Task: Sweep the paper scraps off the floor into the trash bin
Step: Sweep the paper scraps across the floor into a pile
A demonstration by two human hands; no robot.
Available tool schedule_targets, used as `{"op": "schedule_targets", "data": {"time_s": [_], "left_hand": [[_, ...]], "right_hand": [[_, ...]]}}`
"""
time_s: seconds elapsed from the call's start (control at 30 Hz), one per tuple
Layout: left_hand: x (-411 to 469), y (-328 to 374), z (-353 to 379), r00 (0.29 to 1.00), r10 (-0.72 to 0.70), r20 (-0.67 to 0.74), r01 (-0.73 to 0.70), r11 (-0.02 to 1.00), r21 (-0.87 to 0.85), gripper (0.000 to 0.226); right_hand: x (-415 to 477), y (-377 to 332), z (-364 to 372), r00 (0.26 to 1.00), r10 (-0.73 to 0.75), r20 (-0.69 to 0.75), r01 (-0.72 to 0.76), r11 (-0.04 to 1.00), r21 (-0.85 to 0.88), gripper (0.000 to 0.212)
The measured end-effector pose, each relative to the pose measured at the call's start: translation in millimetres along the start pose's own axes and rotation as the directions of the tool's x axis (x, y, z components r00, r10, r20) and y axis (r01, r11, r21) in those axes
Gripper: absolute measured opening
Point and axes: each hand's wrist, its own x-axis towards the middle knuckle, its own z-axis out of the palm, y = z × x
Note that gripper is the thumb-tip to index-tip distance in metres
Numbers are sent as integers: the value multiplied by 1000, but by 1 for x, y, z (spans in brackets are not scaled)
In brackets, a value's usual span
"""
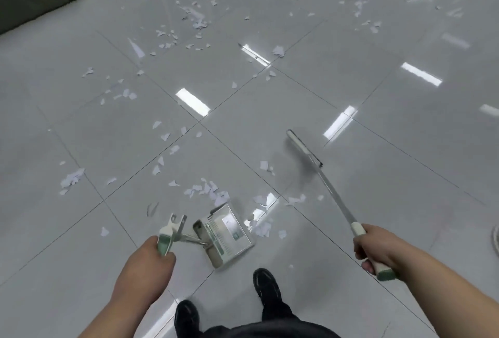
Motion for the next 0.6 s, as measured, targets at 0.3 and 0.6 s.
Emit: {"op": "schedule_targets", "data": {"time_s": [0.3, 0.6], "left_hand": [[70, -33, -52, 982, 164, 97, -170, 984, 59, 6], [138, -127, -128, 947, 269, 177, -291, 951, 108, 5]], "right_hand": [[12, 30, 105, 957, 273, -104, -232, 926, 298, 17], [-52, -80, 301, 958, 257, 129, -279, 720, 636, 16]]}}
